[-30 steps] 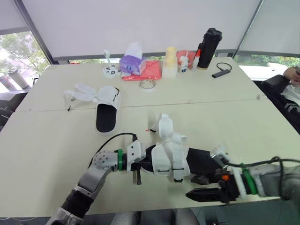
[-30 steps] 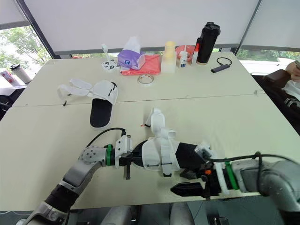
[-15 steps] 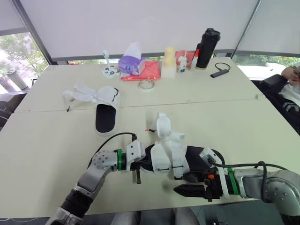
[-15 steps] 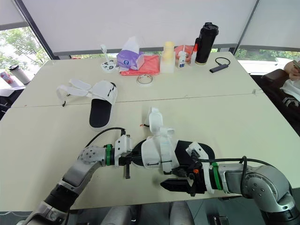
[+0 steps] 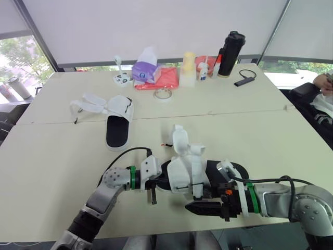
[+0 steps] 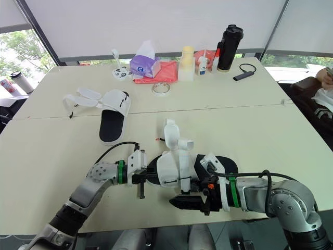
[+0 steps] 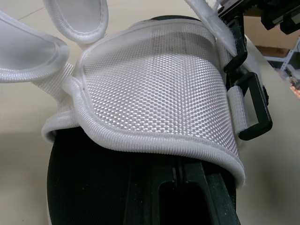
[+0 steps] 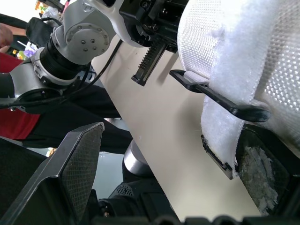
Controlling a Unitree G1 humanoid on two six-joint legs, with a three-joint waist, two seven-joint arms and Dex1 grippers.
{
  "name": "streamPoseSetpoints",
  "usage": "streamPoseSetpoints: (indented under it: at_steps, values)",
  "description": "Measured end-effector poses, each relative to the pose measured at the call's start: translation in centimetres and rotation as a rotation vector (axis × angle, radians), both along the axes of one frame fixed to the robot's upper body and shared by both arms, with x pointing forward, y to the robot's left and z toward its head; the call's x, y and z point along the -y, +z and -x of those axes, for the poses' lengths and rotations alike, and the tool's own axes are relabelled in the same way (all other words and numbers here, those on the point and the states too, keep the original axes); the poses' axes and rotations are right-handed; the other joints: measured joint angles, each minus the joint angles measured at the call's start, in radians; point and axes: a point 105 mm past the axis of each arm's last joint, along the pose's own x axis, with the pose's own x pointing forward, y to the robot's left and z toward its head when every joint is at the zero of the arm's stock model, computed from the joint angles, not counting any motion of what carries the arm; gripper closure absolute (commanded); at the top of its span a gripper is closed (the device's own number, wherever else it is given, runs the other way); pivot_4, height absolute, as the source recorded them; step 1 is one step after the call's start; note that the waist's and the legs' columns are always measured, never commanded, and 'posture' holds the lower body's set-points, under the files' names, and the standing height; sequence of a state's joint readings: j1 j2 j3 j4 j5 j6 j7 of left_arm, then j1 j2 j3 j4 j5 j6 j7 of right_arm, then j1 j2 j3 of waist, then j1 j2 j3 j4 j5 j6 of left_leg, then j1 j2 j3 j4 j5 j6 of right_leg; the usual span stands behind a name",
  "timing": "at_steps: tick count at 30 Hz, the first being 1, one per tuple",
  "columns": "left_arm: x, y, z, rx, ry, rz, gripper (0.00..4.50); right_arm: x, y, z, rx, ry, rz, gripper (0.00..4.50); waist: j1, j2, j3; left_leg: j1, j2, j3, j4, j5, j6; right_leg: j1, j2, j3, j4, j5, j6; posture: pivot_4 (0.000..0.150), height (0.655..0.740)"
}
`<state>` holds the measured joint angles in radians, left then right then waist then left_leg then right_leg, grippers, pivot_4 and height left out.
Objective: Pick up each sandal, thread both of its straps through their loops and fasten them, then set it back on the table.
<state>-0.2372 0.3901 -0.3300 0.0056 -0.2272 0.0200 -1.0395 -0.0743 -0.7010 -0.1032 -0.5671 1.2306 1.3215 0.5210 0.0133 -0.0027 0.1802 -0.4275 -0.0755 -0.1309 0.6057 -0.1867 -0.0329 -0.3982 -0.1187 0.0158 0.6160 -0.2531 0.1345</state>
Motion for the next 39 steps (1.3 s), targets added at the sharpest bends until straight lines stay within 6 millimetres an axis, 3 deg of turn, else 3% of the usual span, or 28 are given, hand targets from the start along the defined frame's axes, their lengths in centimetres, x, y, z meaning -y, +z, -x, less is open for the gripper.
streamPoseSetpoints:
  at_steps: [2, 5, 12, 17, 29, 34, 39]
  values:
    - [0.0, 0.0, 0.0, 0.0, 0.0, 0.0, 4.5, 0.0, 0.0, 0.0, -0.001, -0.002, -0.001, 0.03, 0.0, 0.0, 0.0, 0.0, 0.0, 0.0, 0.0, 0.0, 0.0, 0.0, 0.0, 0.0, 0.0, 0.0, 0.0, 0.15, 0.74]
    - [0.0, 0.0, 0.0, 0.0, 0.0, 0.001, 4.5, -0.1, -0.1, 0.0, -0.003, -0.004, 0.006, 0.84, 0.0, 0.0, 0.0, 0.0, 0.0, 0.0, 0.0, 0.0, 0.0, 0.0, 0.0, 0.0, 0.0, 0.0, 0.0, 0.15, 0.74]
    - [0.0, 0.0, 0.0, -0.001, 0.0, 0.001, 4.5, -0.3, -0.4, -0.1, 0.002, -0.004, 0.016, 4.48, 0.001, 0.0, 0.0, 0.0, 0.0, 0.0, 0.0, 0.0, 0.0, 0.0, 0.0, 0.0, 0.0, 0.0, 0.0, 0.15, 0.74]
    - [0.1, 0.0, 0.0, -0.001, -0.002, 0.005, 4.5, 0.4, -0.8, 0.5, -0.024, 0.005, 0.052, 4.48, 0.001, 0.0, 0.0, -0.001, 0.0, 0.0, -0.001, 0.0, 0.0, -0.001, 0.0, 0.0, -0.001, 0.0, 0.0, 0.15, 0.74]
    - [0.3, 0.1, -0.1, -0.001, -0.004, 0.009, 4.5, 1.8, 1.5, 6.0, -0.043, 0.282, 0.128, 4.48, 0.002, 0.0, 0.0, -0.002, 0.0, 0.001, 0.0, -0.001, 0.0, 0.0, -0.001, -0.001, -0.003, 0.0, 0.0, 0.15, 0.74]
    - [0.3, 0.0, -0.1, -0.004, -0.005, 0.01, 4.5, 1.4, 2.2, 6.7, -0.001, 0.341, 0.122, 4.48, 0.002, 0.0, 0.0, -0.002, 0.0, 0.002, 0.0, -0.002, -0.002, -0.001, -0.002, -0.001, -0.004, 0.0, 0.0, 0.15, 0.74]
    - [0.3, 0.0, -0.1, -0.004, -0.005, 0.01, 4.5, 1.0, 3.0, 6.0, 0.068, 0.35, 0.11, 4.48, 0.002, 0.0, 0.001, -0.003, 0.0, 0.002, 0.0, -0.003, -0.002, -0.001, -0.002, -0.001, -0.004, 0.0, 0.0, 0.15, 0.74]
